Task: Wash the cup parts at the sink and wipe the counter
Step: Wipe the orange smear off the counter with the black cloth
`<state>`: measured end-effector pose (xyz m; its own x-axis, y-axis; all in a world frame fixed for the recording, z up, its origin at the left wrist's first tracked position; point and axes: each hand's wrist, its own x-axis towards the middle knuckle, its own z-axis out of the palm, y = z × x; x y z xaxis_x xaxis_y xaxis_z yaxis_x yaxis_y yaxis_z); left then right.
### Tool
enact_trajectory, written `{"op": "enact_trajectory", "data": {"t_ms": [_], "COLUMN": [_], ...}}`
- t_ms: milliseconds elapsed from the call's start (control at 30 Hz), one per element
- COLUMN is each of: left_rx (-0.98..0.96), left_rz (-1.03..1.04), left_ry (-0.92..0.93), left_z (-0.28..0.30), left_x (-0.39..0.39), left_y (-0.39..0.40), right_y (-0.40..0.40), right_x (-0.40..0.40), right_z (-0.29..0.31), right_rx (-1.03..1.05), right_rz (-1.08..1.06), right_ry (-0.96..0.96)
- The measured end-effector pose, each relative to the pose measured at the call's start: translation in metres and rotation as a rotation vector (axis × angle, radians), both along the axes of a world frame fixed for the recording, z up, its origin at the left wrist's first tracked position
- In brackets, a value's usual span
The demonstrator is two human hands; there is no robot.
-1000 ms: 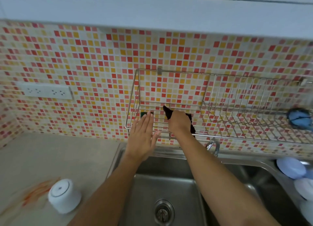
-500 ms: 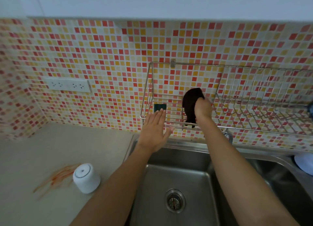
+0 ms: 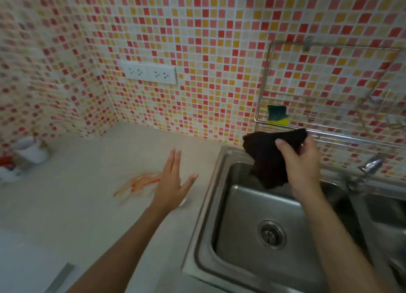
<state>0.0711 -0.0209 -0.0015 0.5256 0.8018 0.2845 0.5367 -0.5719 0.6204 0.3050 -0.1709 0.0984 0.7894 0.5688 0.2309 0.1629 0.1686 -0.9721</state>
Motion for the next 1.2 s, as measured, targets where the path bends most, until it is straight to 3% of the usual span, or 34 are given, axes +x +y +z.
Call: {"op": "enact_trajectory", "data": {"t_ms": [200,300,367,433,567,767,967,1200], "left_rx": [-0.293,-0.444,-0.493,-0.532,-0.560,-0.549,-0.521,-0.382], "left_rz": [-0.001,-0.072,-0.124,-0.120,-0.177,-0.310,-0.337,-0.226], "left_ry": [-0.043,-0.102,-0.160,-0.202,-0.246,-0.236,-0.308,-0.475], "left_z": [-0.042,-0.068,-0.091,-0.106,-0.115,-0.121,-0.112,-0.069], "left_x": [-0.041,-0.046,-0.049,-0.050,-0.045,-0.044,-0.045,-0.044], "left_y": [0.044,0.048,0.057,0.063,0.069,0.084,0.077,0.107], "right_y": [0.026,0.028,0.032,0.037,0.055,0.053,0.039,0.140], "right_x": [-0.126,-0.181,-0.210,-0.222,-0.215,-0.242,-0.281,-0.193], "right_z": [-0.133,-0.183,-0.206,-0.220,-0.240,-0.255,-0.253,-0.257], "right_rx": [-0.717,-0.974,-0.988,-0.912,-0.845,-1.171,-1.183,-1.274], "right_rz": [0.086,0.281,0.304,0.215,0.120,0.152,0.270,0.087], "right_ry": [-0.315,-0.593,-0.802,-0.889,-0.896,-0.922,-0.945,-0.837]}}
